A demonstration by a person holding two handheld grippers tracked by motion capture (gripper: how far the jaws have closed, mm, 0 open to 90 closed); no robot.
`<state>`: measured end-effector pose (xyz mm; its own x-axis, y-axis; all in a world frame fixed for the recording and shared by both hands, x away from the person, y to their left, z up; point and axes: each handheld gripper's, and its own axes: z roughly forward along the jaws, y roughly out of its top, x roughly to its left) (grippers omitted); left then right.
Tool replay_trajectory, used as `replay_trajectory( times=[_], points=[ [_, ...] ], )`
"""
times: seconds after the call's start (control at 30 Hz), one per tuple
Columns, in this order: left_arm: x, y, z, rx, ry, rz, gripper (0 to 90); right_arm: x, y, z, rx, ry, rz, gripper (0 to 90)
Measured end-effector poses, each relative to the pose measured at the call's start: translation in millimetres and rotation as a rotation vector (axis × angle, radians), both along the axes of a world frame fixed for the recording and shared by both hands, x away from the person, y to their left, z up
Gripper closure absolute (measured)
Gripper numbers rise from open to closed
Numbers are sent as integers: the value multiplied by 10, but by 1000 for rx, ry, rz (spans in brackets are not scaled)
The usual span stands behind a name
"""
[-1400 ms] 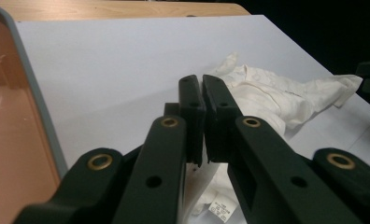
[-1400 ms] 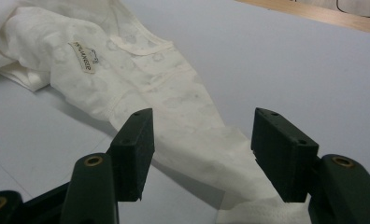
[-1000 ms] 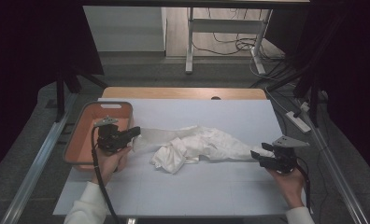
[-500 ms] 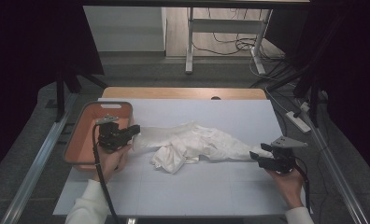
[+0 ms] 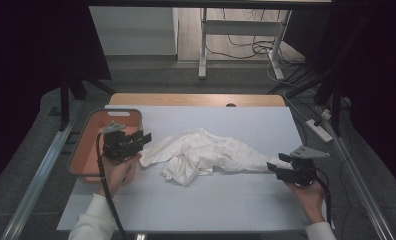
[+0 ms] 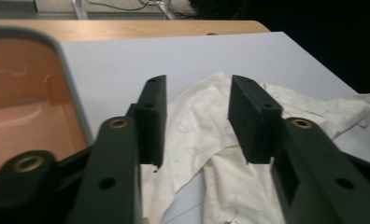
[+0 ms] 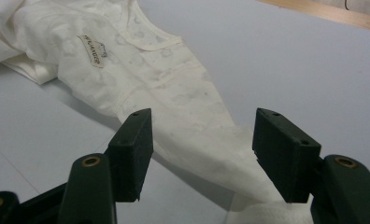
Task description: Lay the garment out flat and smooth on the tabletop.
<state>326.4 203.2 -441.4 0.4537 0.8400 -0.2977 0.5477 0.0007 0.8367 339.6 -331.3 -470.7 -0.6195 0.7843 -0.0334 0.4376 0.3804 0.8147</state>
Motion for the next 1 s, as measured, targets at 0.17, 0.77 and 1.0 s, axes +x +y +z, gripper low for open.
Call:
replay_trajectory(
  times=[0.17,0.77,1.0],
  points=[
    [-26,-117,34,8,0,-49,445,-11,54,10,-8,-3,20,385],
    [-38,-227,70,-14,9,-109,393,-33,145,-19,-37,5,73,383],
    [-35,-272,66,-10,10,-120,392,-42,178,-40,-54,12,84,381]
  ],
)
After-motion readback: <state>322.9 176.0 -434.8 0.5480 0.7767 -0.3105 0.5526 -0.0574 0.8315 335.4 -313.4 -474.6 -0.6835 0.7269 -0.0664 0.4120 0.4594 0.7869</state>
